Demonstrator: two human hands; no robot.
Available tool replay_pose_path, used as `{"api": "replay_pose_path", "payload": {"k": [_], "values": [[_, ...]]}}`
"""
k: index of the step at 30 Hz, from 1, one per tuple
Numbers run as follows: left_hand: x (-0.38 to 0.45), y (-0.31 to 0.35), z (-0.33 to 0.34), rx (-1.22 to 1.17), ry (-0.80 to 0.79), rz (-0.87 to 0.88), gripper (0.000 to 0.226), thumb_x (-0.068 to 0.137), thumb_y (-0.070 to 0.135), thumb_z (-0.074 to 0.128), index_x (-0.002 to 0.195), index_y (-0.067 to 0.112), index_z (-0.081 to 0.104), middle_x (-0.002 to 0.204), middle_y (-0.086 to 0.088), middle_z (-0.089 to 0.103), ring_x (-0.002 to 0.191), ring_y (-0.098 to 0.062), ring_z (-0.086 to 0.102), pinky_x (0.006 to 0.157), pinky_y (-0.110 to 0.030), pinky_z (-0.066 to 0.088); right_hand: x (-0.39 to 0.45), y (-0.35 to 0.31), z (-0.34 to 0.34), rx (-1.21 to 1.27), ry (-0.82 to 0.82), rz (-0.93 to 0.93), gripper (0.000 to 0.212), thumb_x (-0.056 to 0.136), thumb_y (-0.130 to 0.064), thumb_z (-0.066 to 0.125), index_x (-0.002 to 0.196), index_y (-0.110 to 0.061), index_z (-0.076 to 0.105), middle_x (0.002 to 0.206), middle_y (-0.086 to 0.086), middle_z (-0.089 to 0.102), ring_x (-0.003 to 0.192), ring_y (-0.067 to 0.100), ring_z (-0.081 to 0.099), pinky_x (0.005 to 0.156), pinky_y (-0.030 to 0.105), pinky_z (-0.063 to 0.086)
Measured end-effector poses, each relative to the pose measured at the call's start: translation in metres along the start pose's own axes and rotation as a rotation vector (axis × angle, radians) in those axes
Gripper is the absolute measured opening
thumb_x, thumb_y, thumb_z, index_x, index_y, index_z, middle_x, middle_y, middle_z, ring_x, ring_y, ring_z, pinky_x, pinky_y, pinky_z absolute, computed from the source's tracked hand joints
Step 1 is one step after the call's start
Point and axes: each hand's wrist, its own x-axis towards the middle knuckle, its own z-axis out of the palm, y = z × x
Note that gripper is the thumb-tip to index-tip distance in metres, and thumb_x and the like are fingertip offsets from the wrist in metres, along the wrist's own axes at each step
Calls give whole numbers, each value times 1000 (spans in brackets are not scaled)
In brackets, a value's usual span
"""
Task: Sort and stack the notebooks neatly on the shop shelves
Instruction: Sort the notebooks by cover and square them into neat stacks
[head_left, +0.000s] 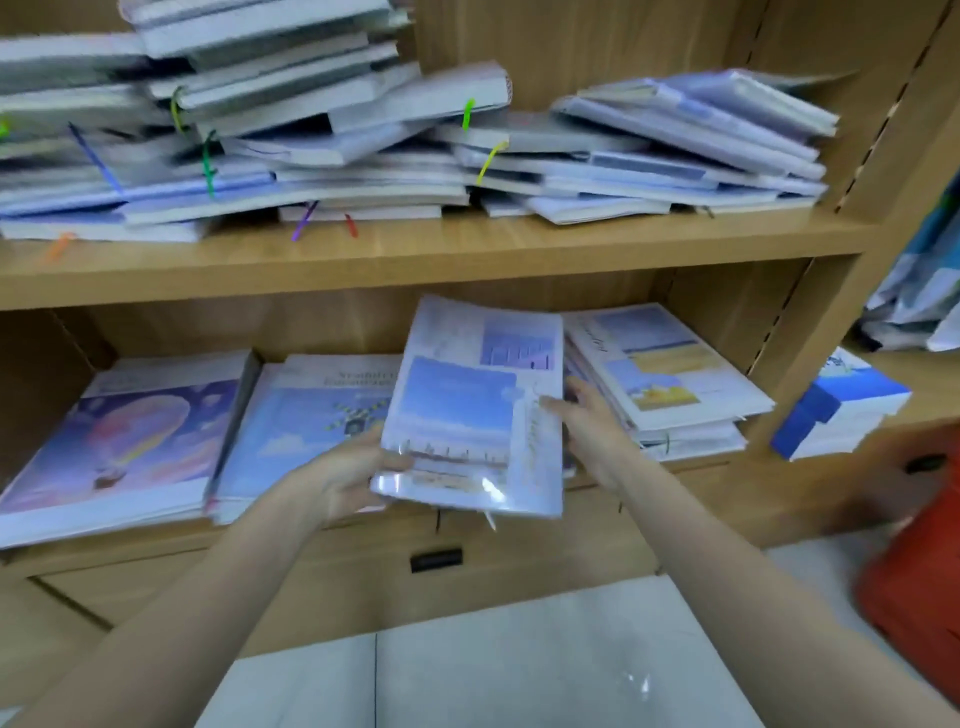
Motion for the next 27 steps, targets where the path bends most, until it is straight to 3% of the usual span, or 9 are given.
{"api": "replay_pose_path", "payload": {"k": [2, 4, 6, 8, 12, 17, 19, 22, 27], "values": [[14, 6, 14, 28, 198, 56, 35, 90, -2, 55, 120, 16, 54, 115, -4, 62, 103, -25, 59, 85, -39, 49, 19, -9, 4, -19, 25, -39, 50, 92, -3, 53, 136, -18, 35, 114, 7, 56, 102, 23, 56, 86, 32, 47], [31, 10, 27, 375, 353, 46, 44, 89, 10, 61, 130, 7, 46, 131, -9, 52, 108, -25, 54, 92, -36, 46, 33, 3, 4, -541, 29, -69, 57, 90, -9, 58, 141, -12, 32, 123, 7, 47, 109, 21, 50, 85, 25, 39], [42, 4, 34, 846, 395, -54, 52, 91, 16, 59, 135, 1, 36, 143, -19, 35, 105, -27, 53, 88, -34, 44, 37, 29, 0, -1011, -101, -22, 53, 88, -14, 61, 137, -9, 41, 138, 12, 38, 122, 26, 45, 94, 25, 39], [41, -2, 38, 1102, 348, -73, 41, 95, 13, 50, 131, 1, 37, 142, -21, 30, 93, -24, 53, 84, -32, 44, 32, 49, -6, -1161, -181, 62, 46, 88, -16, 59, 133, -11, 47, 140, 13, 34, 127, 30, 41, 104, 31, 37], [23, 4, 38, 1209, 412, 185, 41, 95, 7, 46, 136, 3, 39, 145, -14, 32, 117, -31, 50, 92, -32, 42, 17, 32, -22, -958, -91, -38, 32, 90, -8, 56, 122, -5, 57, 130, 12, 53, 113, 23, 53, 84, 18, 37], [-23, 44, 48, 1244, 419, 1038, 34, 87, 5, 33, 115, 12, 51, 116, 2, 48, 82, -26, 65, 58, -38, 52, -11, -46, -49, -563, 112, -317, 18, 91, -4, 52, 103, -13, 62, 104, 8, 64, 90, 21, 60, 79, 35, 52], [-41, 70, 60, 1242, 444, 1245, 35, 83, 5, 31, 108, 9, 55, 108, 0, 52, 81, -18, 60, 61, -29, 50, -27, -80, -59, -413, 180, -497, 16, 92, -1, 51, 94, -12, 62, 90, 7, 66, 80, 15, 63, 70, 28, 55], [-55, 112, 82, 1197, 553, 1448, 35, 79, -2, 37, 105, 2, 60, 104, -12, 57, 92, -19, 52, 79, -23, 42, -41, -123, -69, -309, 250, -709, 14, 91, 0, 53, 88, -11, 61, 76, 2, 64, 64, 2, 60, 61, 16, 51], [-50, 164, 86, 1357, 867, 1437, 42, 70, 0, 51, 111, 7, 57, 114, -15, 57, 105, -25, 42, 89, -35, 31, -24, -167, -58, -685, 239, -823, 14, 87, -16, 64, 101, -13, 64, 98, 0, 64, 90, 8, 57, 74, 7, 40]]}}
